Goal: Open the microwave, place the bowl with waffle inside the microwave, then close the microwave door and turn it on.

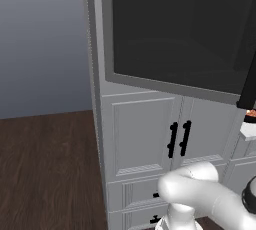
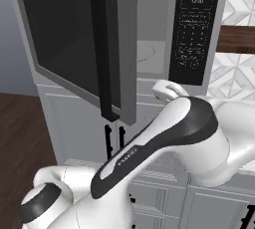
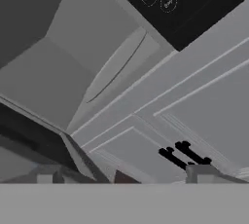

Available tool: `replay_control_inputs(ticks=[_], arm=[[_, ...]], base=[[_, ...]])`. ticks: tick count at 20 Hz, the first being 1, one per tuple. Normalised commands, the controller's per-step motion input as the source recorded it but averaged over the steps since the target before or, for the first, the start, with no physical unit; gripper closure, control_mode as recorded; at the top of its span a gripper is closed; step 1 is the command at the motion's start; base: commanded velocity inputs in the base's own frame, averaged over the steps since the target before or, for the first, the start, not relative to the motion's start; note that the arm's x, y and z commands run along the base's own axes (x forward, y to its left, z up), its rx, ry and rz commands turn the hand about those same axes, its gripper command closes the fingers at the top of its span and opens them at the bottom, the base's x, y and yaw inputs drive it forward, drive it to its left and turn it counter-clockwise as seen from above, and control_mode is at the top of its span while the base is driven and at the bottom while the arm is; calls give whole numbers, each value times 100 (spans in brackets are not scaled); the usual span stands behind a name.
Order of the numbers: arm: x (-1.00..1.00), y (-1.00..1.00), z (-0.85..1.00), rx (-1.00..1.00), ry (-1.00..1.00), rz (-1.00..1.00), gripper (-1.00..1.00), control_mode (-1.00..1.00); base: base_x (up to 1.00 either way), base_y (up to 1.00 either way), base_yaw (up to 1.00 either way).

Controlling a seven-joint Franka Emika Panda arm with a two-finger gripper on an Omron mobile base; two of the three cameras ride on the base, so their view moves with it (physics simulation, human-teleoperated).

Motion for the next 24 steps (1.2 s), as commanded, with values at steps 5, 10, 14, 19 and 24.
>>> replay_control_inputs(ticks=[5,10,14,19,24], arm=[[80,21,-16,42,14,10,-100,-100],[55,37,-31,27,15,4,-100,-100],[30,55,-7,8,7,2,-100,-100],[2,66,0,1,4,2,-100,-100],[-7,59,0,0,6,8,-100,-100]], base=[[0,0,0],[0,0,0],[0,0,0],[0,0,0],[0,0,0]])
